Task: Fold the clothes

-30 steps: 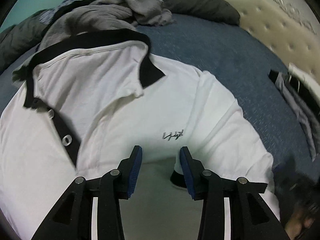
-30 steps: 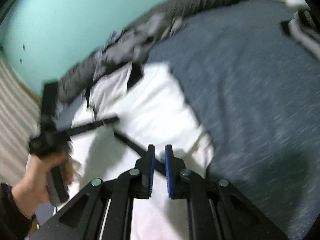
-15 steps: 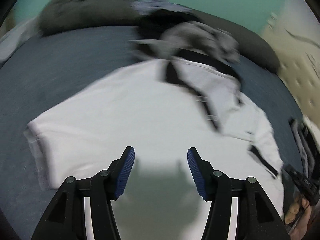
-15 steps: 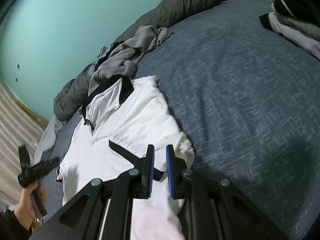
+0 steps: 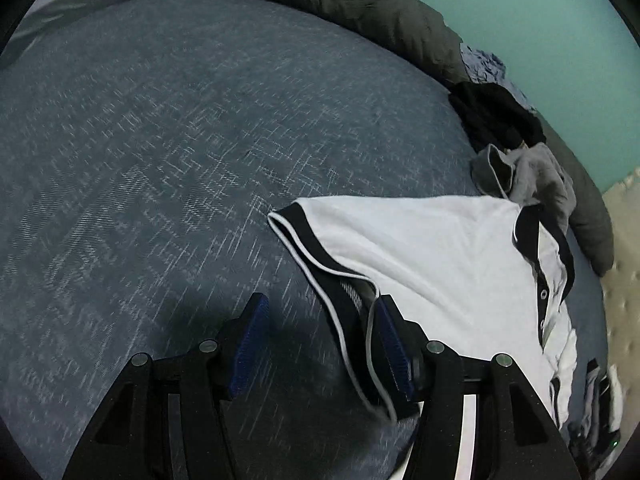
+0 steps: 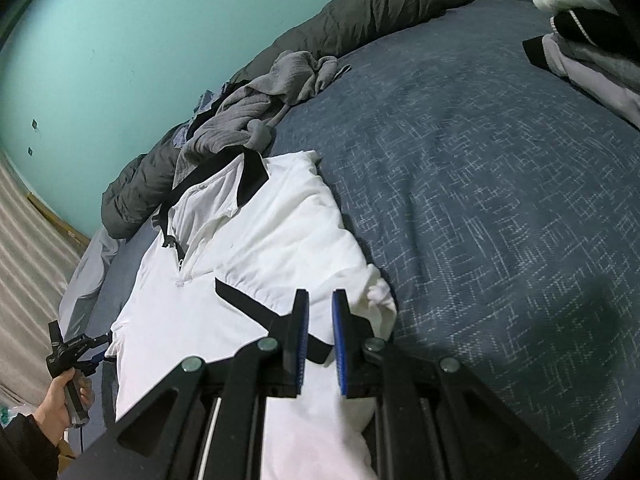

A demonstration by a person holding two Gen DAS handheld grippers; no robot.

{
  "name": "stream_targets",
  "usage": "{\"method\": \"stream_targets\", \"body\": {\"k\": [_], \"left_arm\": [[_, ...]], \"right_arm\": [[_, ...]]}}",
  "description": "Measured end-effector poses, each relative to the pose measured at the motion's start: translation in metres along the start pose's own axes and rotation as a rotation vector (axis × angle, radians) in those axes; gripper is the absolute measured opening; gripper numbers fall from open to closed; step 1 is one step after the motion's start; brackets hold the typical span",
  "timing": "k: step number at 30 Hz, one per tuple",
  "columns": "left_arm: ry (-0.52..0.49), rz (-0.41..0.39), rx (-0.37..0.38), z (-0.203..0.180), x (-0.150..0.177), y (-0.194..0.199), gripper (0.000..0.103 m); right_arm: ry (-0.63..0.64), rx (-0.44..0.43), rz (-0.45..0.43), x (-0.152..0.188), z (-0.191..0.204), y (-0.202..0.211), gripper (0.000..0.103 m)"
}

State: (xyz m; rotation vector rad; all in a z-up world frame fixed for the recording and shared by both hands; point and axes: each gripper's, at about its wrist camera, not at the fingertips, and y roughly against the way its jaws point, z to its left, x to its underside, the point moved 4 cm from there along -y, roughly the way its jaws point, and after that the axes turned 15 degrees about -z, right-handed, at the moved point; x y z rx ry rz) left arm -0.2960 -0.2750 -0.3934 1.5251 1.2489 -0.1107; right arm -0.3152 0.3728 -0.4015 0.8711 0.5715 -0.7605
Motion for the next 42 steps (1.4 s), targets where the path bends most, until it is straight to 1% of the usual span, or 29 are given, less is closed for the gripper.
{"method": "stream_targets", "body": {"k": [8,12,13,14,15,16,17,22,24,27,30,33,35,39,40,42], "left_arm": [[0.093,-0.04,0.048,-0.003,-0.01,-0.018,0.059],[0.072,-0.032,0.052,-0.008,-0.009,-0.023,0.059],[0.066,-0.031,0.056,-0.009,-0.008,-0.022,0.057],[0.064,-0.031,0.063,-0.01,-0.008,-0.022,0.048],[0.058,-0.029,0.071,-0.011,-0.007,-0.02,0.042],[0.048,-0.027,0.079,-0.013,-0.007,-0.018,0.029],[0.035,-0.027,0.085,-0.016,-0.006,-0.016,0.021],[-0.021,-0.041,0.118,-0.032,-0.009,-0.004,0.005],[-0.051,-0.059,0.13,-0.043,-0.013,0.004,0.004],[-0.115,-0.086,0.163,-0.067,-0.019,0.018,0.003],[-0.244,-0.101,0.199,-0.106,-0.02,0.032,0.003],[-0.389,-0.09,0.231,-0.152,-0.011,0.041,0.003],[-0.507,-0.042,0.234,-0.185,0.008,0.037,0.003],[-0.685,0.061,0.245,-0.224,0.057,0.025,0.004],[-0.71,0.069,0.263,-0.231,0.066,0.026,0.004],[-0.727,0.087,0.293,-0.239,0.077,0.03,0.013]], "right_arm": [[-0.016,0.014,-0.002,-0.002,-0.007,0.0,0.011],[-0.015,0.015,-0.003,0.0,-0.006,-0.001,0.011],[-0.014,0.014,-0.003,0.0,-0.006,0.0,0.011],[-0.014,0.015,-0.003,0.0,-0.006,0.0,0.011],[-0.014,0.016,-0.003,0.0,-0.006,0.0,0.011],[-0.014,0.017,-0.003,0.0,-0.006,0.0,0.011],[-0.015,0.017,-0.003,0.0,-0.007,0.0,0.011],[-0.018,0.017,-0.001,0.0,-0.007,0.0,0.011],[-0.018,0.017,0.0,-0.001,-0.007,0.0,0.011],[-0.022,0.019,-0.001,-0.001,-0.007,0.0,0.011],[-0.023,0.02,-0.002,-0.001,-0.008,0.0,0.011],[-0.023,0.018,0.0,-0.001,-0.008,0.0,0.011],[-0.022,0.018,0.002,0.0,-0.007,0.0,0.011],[-0.024,0.015,0.006,0.0,-0.007,-0.001,0.011],[-0.026,0.015,0.005,0.0,-0.007,-0.001,0.011],[-0.029,0.015,0.003,-0.001,-0.008,0.0,0.011]]}}
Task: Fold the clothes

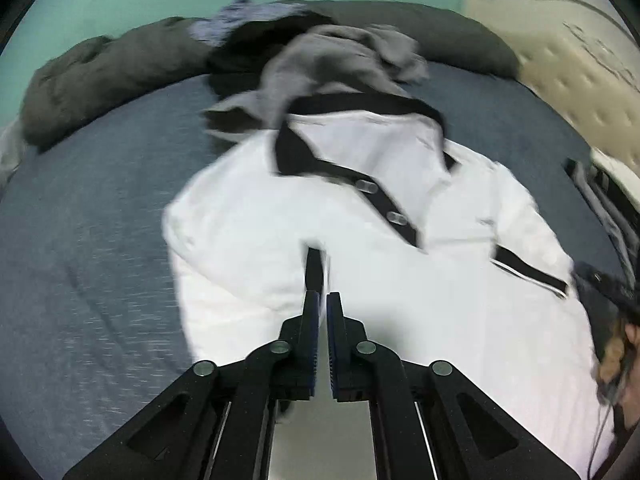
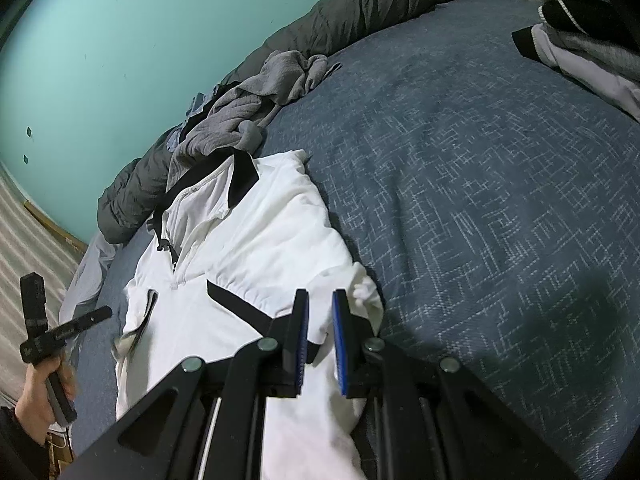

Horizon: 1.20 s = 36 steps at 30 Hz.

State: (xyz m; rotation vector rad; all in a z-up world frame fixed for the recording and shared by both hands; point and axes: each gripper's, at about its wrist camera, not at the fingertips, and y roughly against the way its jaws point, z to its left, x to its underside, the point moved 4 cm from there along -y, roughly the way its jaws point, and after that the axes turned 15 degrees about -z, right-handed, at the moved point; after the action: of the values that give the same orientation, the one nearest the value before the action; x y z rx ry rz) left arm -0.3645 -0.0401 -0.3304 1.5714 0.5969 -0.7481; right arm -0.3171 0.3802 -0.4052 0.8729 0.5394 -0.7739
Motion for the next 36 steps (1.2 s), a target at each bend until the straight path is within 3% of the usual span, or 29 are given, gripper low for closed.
{"method": "stream_targets", "body": {"k": [1,2,5,9,16,22,24,25,26,36], "left_arm": [[-0.005,0.001,0.001,-0.003,0.001,0.002,0.029],[0.002,-0.005,-0.001,-0.003,0.001,0.006,0.039],[0.063,-0.042,-0.022,0.014,0.003,0.023,0.039],[0.167,-0.07,-0.105,0.055,0.018,0.038,0.039],[0.261,-0.06,-0.175,0.099,0.072,0.044,0.039],[0.31,-0.107,-0.124,0.102,0.098,0.045,0.039],[0.331,-0.128,-0.1,0.102,0.104,0.047,0.039],[0.35,-0.138,-0.086,0.103,0.108,0.049,0.039],[0.368,-0.148,-0.072,0.104,0.112,0.051,0.039],[0.353,-0.173,-0.023,0.106,0.112,0.062,0.039]], "right_arm": [[-0.002,-0.001,-0.001,0.0,0.0,0.0,0.011],[-0.003,-0.001,0.0,0.0,-0.001,0.0,0.011],[-0.007,0.0,-0.004,-0.002,-0.001,0.001,0.011],[-0.005,0.003,-0.009,-0.002,-0.001,0.002,0.011],[0.038,0.017,-0.035,-0.004,0.009,0.005,0.011],[0.079,0.028,-0.042,0.004,0.029,0.011,0.011],[0.091,0.029,-0.04,0.01,0.039,0.015,0.022],[0.099,0.027,-0.038,0.014,0.045,0.018,0.033],[0.101,0.024,-0.033,0.019,0.052,0.019,0.035],[0.205,-0.088,0.128,0.064,0.149,-0.016,0.037]]}}
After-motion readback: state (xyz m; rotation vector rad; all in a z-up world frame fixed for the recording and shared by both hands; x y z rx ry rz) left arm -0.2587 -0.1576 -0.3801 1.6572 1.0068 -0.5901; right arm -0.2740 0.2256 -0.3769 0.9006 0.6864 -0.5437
